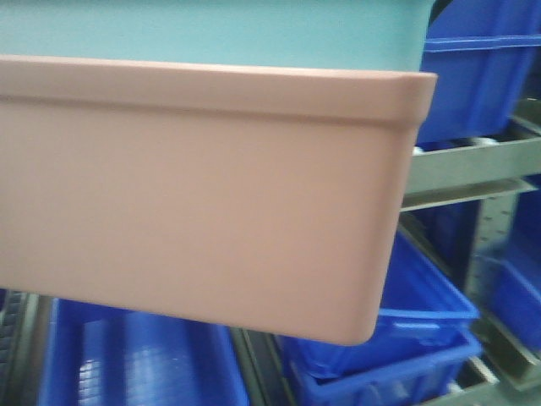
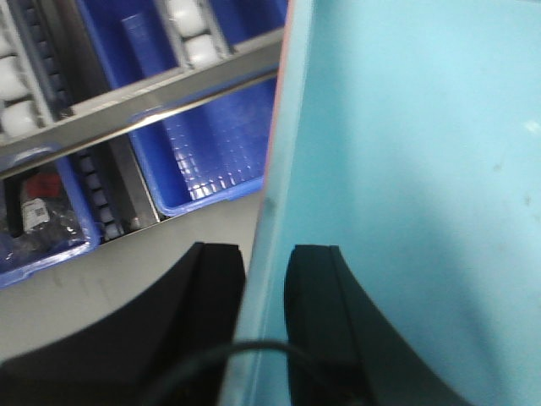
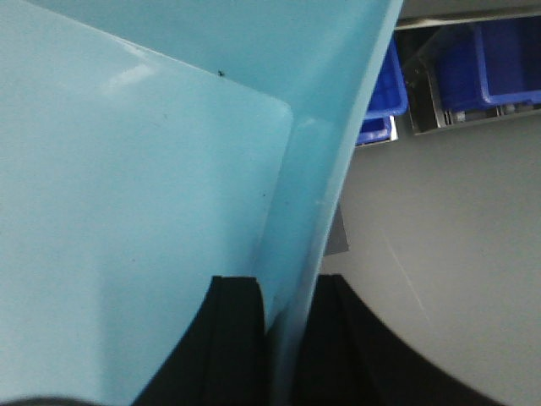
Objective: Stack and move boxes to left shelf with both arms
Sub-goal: 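Hold the stacked bins aloft with both grippers as the base reaches the shelf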
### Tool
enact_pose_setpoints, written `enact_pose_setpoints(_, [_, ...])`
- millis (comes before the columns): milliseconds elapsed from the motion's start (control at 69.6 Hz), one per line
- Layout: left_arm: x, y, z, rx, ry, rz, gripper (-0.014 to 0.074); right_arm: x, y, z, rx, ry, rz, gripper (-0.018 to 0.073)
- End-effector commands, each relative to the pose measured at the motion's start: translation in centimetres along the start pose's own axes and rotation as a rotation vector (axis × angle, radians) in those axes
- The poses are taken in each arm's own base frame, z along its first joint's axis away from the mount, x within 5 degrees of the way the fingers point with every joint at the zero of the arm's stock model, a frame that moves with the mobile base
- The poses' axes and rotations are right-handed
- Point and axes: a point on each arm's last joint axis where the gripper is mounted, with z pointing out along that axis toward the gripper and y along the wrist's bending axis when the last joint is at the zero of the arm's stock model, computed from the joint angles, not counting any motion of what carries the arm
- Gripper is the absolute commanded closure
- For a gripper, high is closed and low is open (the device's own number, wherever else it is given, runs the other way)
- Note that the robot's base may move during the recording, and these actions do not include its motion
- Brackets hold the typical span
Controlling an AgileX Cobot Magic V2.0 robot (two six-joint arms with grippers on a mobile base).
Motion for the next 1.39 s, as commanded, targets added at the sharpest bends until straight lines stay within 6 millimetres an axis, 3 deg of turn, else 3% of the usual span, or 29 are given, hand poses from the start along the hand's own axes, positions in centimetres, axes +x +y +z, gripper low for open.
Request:
enact_pose_setpoints(0, [-1.59,-2.96,-3.75,0.308,-0.199,-0.031,0.0608,-2.39,2.09,-2.81,-0.283,-0.232,-0.003,0.0501])
enact_pose_setpoints(1380, [-1.59,-2.96,-3.75,0.308,-0.199,-0.031,0.0608,-2.39,2.09,-2.81,-0.283,-0.232,-0.003,0.0501])
